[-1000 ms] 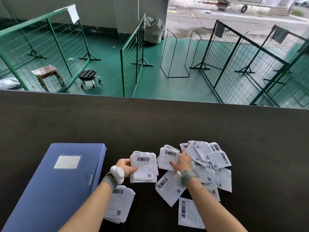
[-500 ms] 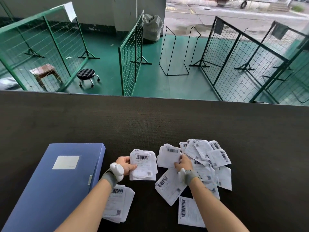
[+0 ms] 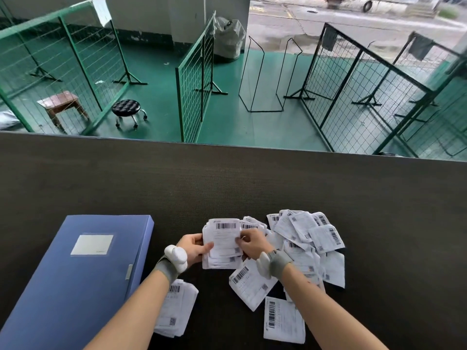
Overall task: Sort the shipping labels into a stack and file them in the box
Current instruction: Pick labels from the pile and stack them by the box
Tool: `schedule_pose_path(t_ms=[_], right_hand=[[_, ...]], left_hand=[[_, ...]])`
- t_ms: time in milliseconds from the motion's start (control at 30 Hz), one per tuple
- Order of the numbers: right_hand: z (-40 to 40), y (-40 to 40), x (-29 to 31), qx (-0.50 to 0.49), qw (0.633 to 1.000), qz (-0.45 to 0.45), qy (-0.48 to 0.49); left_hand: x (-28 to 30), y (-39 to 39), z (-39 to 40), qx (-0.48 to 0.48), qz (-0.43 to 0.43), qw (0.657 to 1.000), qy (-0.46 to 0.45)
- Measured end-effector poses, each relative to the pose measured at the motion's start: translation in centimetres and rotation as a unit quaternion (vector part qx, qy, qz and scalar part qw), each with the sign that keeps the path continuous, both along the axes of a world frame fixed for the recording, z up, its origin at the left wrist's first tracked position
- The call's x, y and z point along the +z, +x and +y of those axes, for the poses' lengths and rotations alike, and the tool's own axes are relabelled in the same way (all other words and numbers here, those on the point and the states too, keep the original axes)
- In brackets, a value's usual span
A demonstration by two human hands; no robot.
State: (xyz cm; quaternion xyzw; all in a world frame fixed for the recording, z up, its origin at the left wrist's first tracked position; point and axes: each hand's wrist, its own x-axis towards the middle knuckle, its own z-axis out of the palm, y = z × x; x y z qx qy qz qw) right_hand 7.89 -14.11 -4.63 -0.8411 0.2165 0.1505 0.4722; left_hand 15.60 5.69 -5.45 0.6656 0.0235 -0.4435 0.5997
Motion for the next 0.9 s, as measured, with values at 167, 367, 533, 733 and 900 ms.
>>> schedule_pose_path(t_ms=[167, 367, 533, 733, 900], right_hand=[[0.5, 0.9, -0.9, -0.003, 1.000, 0.002, -0.006], [-2.8, 0.6, -5.6, -0.172, 0.952, 0.128, -0.220], [-3.2, 0.1, -6.5, -0.197, 0.951, 0.138, -0.192], [-4.1, 0.0, -7.2, -0.234, 0.967, 0.083, -0.049], [-3.6, -0.5, -4.4, -0.211, 0.974, -0.021, -0.085]], left_hand=[[-0.8, 0.7, 0.7, 0.015, 0.000, 0.999, 0.034], [-1.6, 1.3, 1.9, 0.015, 0.000, 0.997, 0.073], [-1.2, 1.2, 1.7, 0.001, -0.005, 0.997, 0.078], [-1.0, 1.2, 1.3, -0.002, -0.017, 0.996, 0.084], [-1.8, 1.5, 2.2, 0.020, -0.010, 0.995, 0.097]])
